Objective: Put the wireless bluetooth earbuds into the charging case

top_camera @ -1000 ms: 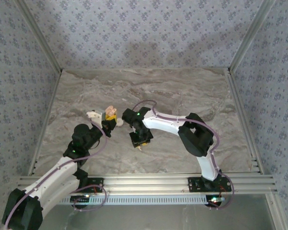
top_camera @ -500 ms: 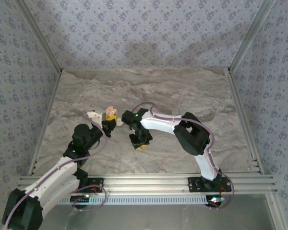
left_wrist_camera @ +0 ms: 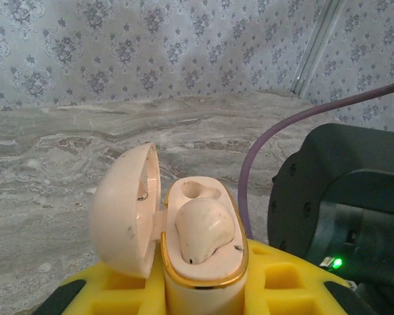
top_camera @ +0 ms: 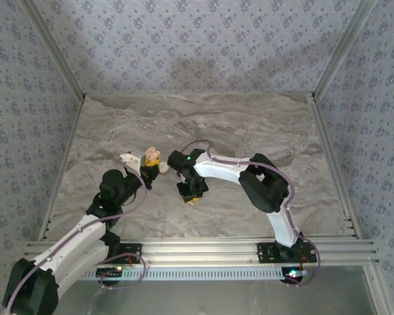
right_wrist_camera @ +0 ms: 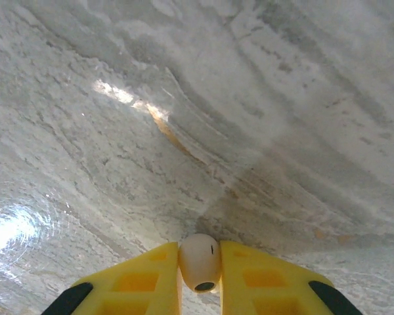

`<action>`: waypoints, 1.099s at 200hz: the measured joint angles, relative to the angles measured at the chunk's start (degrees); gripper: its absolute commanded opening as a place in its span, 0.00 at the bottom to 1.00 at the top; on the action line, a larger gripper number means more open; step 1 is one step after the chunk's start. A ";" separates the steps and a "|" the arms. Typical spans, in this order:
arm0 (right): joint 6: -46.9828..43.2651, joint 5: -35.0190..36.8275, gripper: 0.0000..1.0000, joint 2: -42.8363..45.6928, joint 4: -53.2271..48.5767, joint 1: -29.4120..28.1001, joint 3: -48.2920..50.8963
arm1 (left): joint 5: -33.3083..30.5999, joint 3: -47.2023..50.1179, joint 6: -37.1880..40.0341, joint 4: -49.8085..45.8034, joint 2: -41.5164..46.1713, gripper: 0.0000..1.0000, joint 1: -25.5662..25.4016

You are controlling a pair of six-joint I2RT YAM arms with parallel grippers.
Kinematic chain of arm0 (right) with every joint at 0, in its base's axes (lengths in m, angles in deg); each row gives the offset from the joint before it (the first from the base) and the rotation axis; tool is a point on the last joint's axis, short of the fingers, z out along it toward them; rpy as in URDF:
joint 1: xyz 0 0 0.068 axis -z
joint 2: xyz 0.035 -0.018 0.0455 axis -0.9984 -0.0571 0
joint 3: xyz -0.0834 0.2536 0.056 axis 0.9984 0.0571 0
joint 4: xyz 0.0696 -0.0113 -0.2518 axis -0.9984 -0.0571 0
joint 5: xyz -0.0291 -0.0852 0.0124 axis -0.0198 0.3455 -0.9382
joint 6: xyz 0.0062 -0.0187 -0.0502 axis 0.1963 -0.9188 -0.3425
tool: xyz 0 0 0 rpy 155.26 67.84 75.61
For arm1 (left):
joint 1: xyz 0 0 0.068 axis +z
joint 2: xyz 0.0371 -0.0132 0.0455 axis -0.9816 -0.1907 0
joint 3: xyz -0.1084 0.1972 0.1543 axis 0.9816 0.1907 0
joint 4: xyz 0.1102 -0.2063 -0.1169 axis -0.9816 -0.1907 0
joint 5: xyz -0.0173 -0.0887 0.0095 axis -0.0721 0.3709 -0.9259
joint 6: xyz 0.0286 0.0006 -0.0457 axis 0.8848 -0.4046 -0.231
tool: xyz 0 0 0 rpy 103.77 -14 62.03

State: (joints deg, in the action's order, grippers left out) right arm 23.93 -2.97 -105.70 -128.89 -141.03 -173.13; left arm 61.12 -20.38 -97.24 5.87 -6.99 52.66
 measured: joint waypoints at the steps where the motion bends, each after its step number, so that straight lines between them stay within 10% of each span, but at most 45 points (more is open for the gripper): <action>1: 0.00 0.04 0.21 0.09 0.13 0.02 0.09 | 0.02 0.00 0.00 0.00 -0.02 0.12 0.00; 130: -4.20 4.92 0.21 41.00 31.89 10.40 19.80 | 12.74 -0.85 6.19 12.72 -11.43 0.11 -5.99; 220: -4.46 -5.88 0.22 44.98 56.85 11.78 31.41 | 16.06 -3.52 8.76 17.84 -14.05 0.10 -9.07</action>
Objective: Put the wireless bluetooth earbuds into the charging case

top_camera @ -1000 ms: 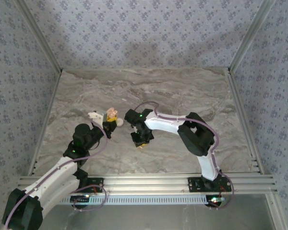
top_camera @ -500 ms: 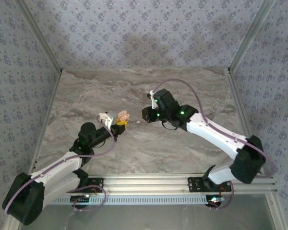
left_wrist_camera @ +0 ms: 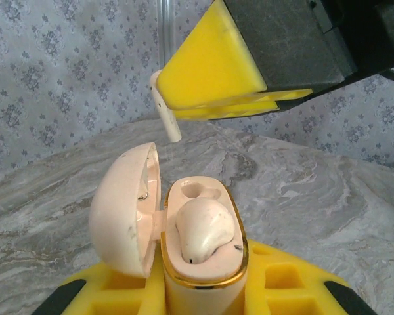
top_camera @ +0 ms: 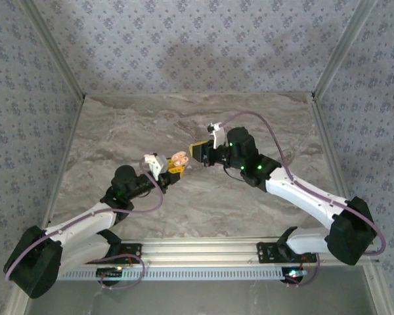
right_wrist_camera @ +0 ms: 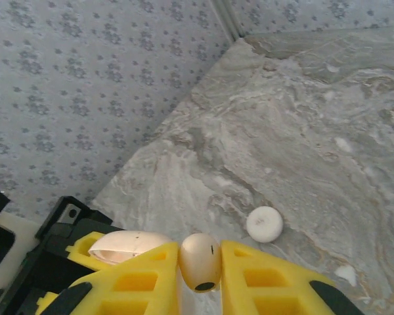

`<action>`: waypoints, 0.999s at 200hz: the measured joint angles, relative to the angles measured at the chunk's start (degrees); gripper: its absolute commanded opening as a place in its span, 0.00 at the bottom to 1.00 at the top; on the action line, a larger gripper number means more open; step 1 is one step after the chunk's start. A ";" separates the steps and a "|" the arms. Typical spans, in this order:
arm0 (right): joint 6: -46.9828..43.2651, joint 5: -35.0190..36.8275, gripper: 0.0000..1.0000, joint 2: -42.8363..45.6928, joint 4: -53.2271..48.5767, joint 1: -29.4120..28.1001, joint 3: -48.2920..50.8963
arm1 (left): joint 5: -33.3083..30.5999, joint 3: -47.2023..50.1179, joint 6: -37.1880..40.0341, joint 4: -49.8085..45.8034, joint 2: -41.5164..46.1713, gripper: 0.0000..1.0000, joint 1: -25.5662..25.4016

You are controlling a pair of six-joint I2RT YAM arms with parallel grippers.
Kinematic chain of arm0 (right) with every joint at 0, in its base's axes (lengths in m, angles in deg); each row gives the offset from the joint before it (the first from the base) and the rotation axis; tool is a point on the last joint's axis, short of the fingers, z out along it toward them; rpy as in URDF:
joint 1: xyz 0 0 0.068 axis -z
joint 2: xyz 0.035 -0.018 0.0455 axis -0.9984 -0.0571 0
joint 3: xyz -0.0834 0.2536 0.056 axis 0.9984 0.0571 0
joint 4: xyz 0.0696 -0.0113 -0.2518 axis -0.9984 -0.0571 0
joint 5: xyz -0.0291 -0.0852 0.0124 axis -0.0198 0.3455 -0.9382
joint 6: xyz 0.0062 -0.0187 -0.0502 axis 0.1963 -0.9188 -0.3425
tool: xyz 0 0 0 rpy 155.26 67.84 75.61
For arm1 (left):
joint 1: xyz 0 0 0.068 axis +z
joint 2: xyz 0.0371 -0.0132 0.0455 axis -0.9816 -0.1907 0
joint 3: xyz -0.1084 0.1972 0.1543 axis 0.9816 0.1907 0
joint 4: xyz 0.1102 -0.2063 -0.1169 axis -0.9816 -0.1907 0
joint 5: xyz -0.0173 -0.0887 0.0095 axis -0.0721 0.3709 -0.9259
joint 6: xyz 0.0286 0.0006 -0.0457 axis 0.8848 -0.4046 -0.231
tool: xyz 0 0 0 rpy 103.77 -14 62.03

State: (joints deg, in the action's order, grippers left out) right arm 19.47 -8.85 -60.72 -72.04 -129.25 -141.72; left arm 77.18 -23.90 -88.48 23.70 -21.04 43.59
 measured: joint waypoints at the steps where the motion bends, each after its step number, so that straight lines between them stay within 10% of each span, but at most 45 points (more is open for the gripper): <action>1: 0.00 -0.07 0.22 0.00 0.11 0.00 0.04 | 0.00 0.00 0.00 0.04 0.00 0.10 0.00; 200: 2.21 -5.51 0.23 0.17 10.97 -1.40 3.61 | -1.70 -0.44 -1.07 0.94 0.07 0.10 -0.02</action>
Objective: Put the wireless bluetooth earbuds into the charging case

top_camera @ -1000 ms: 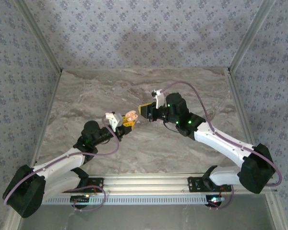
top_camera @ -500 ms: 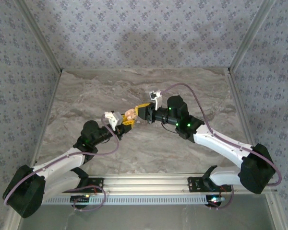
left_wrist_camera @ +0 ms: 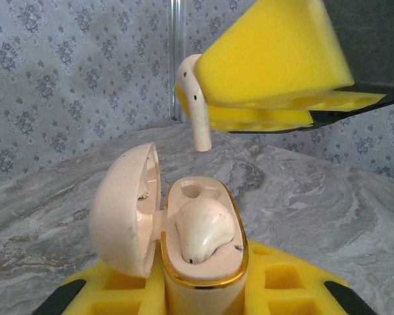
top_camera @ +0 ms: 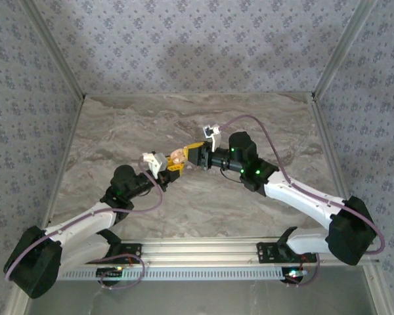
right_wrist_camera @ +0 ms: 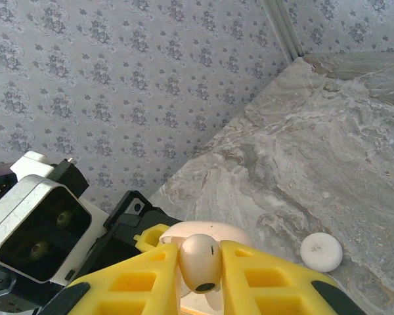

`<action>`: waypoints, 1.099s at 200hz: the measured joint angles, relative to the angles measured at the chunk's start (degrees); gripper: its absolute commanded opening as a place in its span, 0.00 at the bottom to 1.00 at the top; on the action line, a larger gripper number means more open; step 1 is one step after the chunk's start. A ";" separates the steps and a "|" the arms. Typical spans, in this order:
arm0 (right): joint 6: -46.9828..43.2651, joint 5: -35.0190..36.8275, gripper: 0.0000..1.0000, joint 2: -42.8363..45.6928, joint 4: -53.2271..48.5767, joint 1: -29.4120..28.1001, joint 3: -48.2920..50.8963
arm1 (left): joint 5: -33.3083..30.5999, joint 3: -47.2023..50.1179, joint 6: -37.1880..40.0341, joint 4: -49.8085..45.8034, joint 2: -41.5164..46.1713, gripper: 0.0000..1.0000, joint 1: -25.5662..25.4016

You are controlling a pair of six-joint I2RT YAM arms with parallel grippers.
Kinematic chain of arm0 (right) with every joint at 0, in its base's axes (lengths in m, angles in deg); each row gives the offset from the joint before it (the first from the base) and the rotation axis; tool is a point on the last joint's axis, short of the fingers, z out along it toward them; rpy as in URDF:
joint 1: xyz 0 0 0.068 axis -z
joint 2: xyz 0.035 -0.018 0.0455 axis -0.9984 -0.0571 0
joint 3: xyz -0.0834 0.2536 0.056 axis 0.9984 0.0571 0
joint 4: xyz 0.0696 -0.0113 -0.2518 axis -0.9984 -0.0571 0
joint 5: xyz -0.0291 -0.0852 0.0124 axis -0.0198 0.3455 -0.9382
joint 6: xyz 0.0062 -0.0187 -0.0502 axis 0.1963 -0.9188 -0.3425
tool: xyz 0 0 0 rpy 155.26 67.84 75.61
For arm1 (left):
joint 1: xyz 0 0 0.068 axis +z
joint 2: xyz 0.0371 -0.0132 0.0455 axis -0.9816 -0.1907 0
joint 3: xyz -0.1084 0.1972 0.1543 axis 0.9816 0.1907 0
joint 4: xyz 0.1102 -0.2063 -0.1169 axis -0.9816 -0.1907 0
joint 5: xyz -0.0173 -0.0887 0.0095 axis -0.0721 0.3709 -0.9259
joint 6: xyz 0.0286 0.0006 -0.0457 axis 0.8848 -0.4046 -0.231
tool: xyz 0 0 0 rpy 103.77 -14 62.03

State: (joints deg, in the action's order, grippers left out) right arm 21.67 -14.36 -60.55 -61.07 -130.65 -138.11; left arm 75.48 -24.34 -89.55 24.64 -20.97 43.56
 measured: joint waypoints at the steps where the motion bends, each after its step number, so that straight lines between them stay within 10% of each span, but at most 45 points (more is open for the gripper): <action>1: 0.00 0.00 0.23 0.00 0.00 0.00 0.00 | 0.00 0.00 0.00 0.00 0.00 0.10 0.00; 220: 0.85 -2.78 0.23 -1.07 2.58 0.68 2.03 | 0.00 -0.09 -0.66 -0.57 2.69 0.10 0.00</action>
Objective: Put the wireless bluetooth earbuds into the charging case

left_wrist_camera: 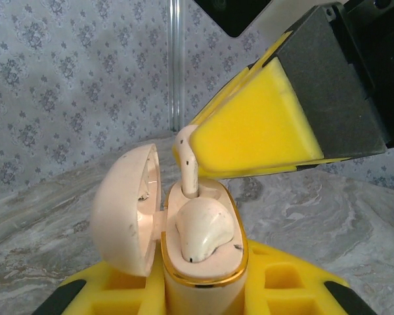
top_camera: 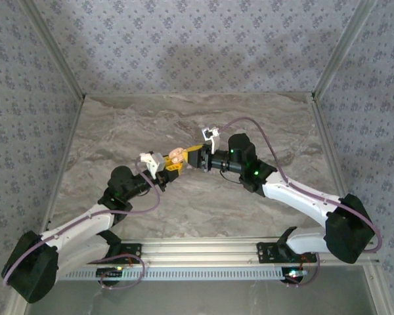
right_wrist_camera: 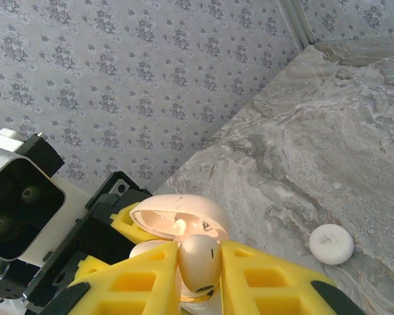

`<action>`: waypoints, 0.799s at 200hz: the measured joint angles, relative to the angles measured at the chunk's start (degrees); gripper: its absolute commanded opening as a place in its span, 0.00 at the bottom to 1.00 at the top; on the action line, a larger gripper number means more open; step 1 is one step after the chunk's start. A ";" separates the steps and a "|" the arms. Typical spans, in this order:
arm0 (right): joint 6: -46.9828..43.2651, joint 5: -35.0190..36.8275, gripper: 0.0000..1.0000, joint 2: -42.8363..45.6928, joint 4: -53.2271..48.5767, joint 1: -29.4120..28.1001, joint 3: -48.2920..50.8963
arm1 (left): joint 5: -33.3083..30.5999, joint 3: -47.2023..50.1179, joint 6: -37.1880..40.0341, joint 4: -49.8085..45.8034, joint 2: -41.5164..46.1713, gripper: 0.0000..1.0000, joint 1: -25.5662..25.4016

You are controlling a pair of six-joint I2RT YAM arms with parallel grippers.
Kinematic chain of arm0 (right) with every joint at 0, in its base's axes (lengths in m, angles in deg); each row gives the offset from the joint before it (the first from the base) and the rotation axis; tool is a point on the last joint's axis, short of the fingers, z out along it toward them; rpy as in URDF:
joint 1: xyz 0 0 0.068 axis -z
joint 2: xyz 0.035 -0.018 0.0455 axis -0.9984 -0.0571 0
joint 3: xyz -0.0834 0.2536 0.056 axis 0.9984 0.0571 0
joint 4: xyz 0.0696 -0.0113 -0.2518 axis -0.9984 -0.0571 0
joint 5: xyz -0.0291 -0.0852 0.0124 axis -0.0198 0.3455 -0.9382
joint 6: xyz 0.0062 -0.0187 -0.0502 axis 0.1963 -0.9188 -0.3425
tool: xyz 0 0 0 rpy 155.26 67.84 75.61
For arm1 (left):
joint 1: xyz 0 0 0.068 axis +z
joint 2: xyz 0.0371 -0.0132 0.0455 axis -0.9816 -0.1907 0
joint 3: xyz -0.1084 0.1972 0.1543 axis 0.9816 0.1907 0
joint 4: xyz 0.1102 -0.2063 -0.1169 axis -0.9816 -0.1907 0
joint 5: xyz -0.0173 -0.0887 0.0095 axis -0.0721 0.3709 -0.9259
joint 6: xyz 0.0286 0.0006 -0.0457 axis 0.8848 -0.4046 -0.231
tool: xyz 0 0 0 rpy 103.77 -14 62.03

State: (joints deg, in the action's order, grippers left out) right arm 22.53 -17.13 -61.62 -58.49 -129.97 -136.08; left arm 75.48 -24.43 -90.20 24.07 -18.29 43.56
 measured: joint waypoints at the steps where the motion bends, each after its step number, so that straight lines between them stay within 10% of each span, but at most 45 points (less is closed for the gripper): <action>1: 0.00 0.00 0.23 0.00 -0.02 0.04 0.02 | 0.00 0.00 0.00 0.00 0.00 0.10 0.00; 160: -1.62 -2.49 0.51 1.97 -6.47 1.18 -0.98 | 0.00 -0.17 1.11 -1.05 0.83 0.10 -0.22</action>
State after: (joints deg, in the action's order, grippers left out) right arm 20.91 -19.62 -59.65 -64.96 -128.79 -137.06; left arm 75.48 -24.60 -89.09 23.02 -17.46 43.35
